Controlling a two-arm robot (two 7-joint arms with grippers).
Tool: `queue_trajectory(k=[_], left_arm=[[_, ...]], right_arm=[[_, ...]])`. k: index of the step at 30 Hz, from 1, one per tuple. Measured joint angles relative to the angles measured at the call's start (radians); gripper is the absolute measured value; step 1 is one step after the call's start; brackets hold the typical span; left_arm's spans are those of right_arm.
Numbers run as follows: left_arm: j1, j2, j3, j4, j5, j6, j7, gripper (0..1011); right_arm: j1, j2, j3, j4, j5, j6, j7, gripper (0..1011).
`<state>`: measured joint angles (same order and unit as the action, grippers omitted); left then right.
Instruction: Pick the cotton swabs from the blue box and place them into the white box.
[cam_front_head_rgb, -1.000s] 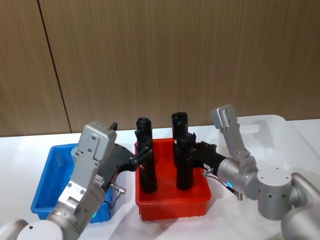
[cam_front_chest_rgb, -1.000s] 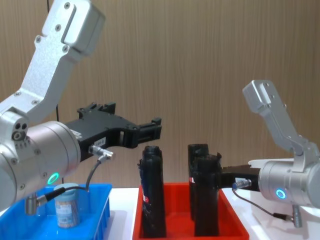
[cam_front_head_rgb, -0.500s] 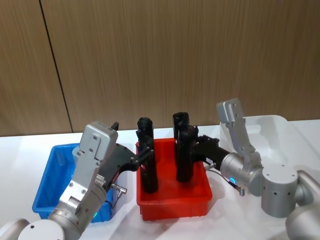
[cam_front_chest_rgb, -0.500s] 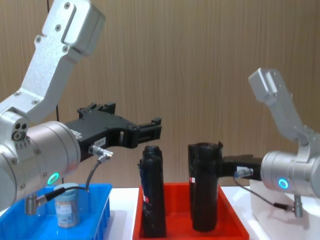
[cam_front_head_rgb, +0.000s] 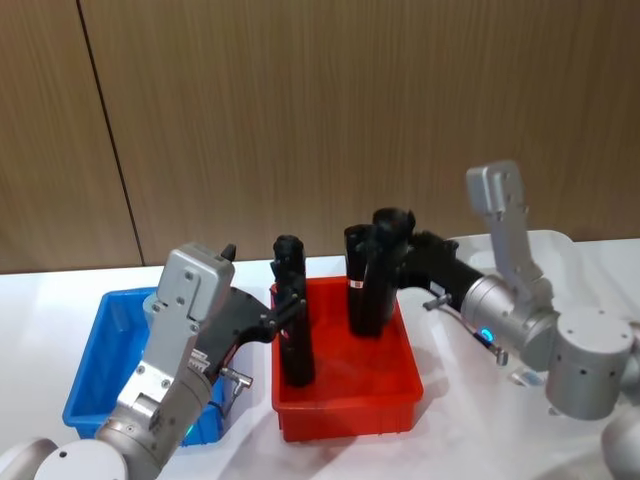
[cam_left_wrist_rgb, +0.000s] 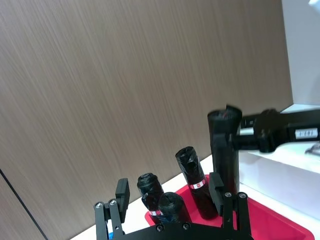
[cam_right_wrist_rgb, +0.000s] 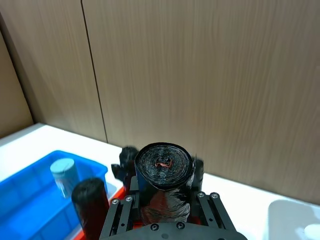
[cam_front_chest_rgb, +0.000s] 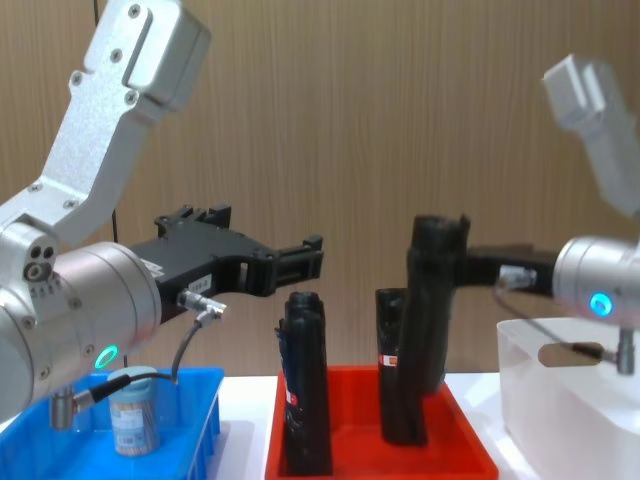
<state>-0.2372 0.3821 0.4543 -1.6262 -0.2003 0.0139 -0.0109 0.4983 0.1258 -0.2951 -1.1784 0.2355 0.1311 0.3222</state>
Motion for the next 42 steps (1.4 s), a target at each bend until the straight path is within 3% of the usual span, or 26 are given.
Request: queue_trajectory(k=[9,20,30,42], left_arm=[[0.0,0.0,0.0,0.0,0.0,0.0,0.0,1004],[0.0,0.0,0.0,0.0,0.0,0.0,0.0,1004],[0.0,0.0,0.0,0.0,0.0,0.0,0.0,1004],[0.0,0.0,0.0,0.0,0.0,0.0,0.0,1004]], right_arm=[[-0.026,0.04,0.034,-0.108,0.009,0.012,-0.014,523],[-0.041,0.093,0.085,-0.162,0.008,0.021,-0.042,523],[-0.042,0.133,0.128,-0.154,-0.002,0.018,-0.066,523],[-0.024,0.168,0.165,-0.084,-0.037,0.004,-0.08,523]])
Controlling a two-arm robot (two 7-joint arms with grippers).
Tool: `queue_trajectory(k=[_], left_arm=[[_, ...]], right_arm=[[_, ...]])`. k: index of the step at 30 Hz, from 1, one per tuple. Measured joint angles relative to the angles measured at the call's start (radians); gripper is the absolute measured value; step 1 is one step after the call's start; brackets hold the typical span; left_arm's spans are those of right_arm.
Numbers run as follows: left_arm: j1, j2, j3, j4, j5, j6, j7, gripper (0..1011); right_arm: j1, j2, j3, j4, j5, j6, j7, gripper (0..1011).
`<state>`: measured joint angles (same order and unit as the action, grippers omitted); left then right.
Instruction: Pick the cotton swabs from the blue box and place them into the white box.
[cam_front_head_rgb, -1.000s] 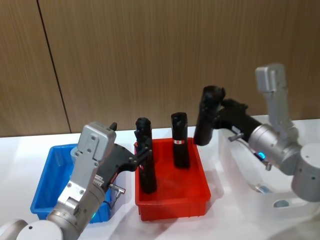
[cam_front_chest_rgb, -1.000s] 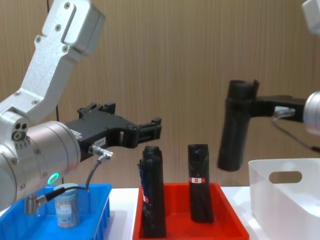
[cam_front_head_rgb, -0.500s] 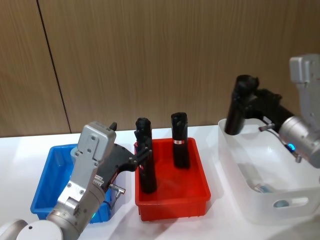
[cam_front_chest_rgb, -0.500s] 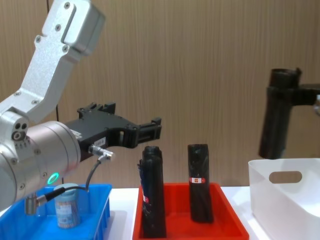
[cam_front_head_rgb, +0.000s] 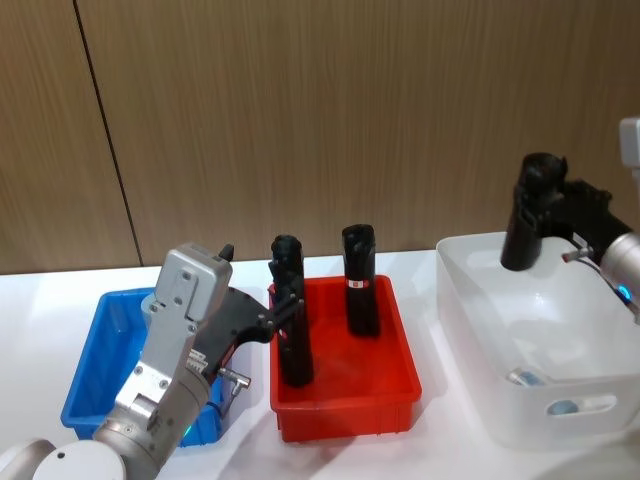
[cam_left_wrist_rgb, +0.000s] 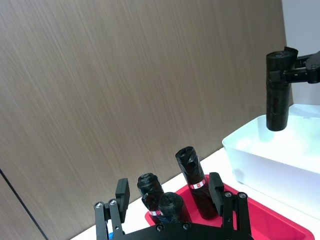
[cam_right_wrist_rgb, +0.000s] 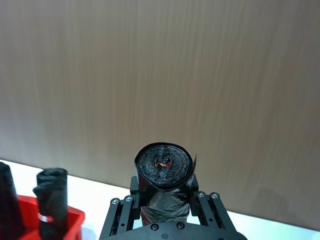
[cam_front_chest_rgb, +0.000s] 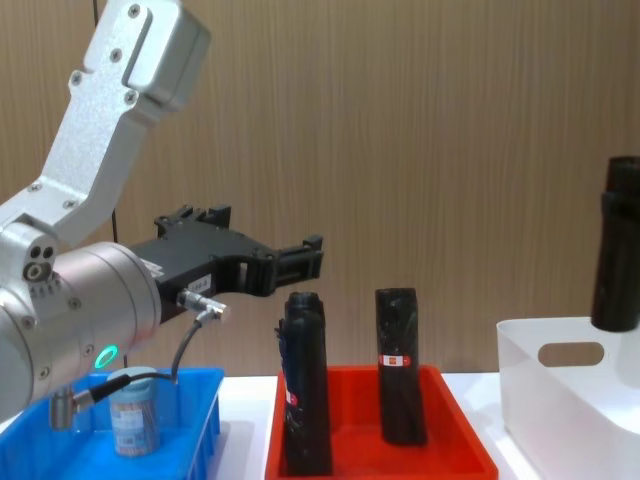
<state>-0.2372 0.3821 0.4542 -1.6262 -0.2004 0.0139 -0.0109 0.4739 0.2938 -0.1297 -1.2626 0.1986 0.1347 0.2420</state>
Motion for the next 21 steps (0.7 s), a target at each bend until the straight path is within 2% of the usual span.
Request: queue_trajectory(k=[4,8,9,18,21], left_arm=[[0.0,0.0,0.0,0.0,0.0,0.0,0.0,1004],[0.0,0.0,0.0,0.0,0.0,0.0,0.0,1004],[0.0,0.0,0.0,0.0,0.0,0.0,0.0,1004],[0.0,0.0,0.0,0.0,0.0,0.0,0.0,1004],[0.0,0.0,0.0,0.0,0.0,0.0,0.0,1004]], right_arm=[[0.006,0.005,0.004,0.027,-0.01,-0.003,0.001,559],[0.01,0.008,0.006,0.05,-0.019,-0.004,0.008,695],[0.011,0.009,0.006,0.058,-0.022,-0.004,0.012,695],[0.005,0.009,0.002,0.072,-0.024,-0.005,0.034,977],[0.002,0.01,0.001,0.07,-0.023,-0.004,0.037,1001]])
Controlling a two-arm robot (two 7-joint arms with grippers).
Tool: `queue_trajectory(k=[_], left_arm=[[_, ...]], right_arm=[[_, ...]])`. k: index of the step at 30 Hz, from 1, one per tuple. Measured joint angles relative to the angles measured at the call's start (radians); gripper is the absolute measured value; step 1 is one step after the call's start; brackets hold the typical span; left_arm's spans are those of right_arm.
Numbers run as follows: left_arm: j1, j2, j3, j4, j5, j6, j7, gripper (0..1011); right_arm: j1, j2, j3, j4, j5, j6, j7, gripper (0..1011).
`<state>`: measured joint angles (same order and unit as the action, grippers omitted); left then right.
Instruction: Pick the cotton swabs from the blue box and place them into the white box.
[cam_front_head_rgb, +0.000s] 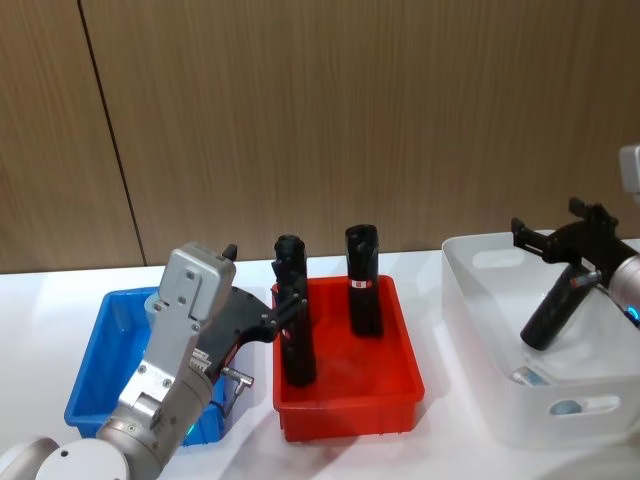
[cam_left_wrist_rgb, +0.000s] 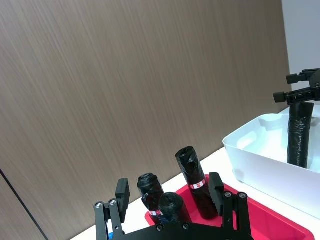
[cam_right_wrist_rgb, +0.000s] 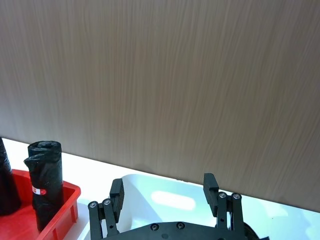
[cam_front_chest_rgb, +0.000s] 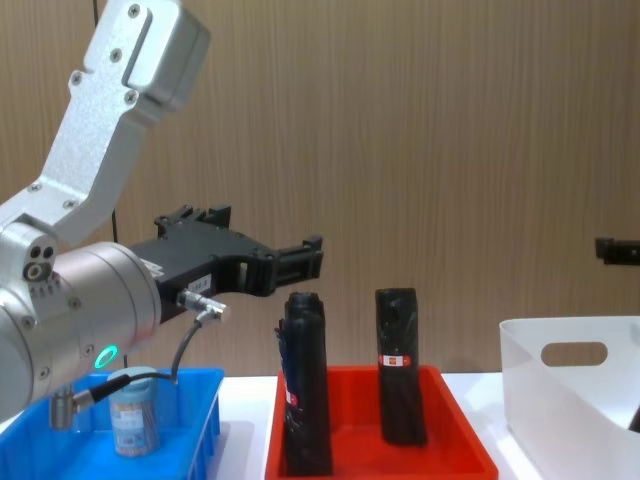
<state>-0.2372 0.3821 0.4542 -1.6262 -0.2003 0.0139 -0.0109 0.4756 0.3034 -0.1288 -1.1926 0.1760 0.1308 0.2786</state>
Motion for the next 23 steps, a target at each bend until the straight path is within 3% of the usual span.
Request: queue_trajectory(k=[23], left_arm=[[0.0,0.0,0.0,0.0,0.0,0.0,0.0,1004]], right_arm=[[-0.015,0.0,-0.004,-0.011,0.01,0.005,0.014,1002]])
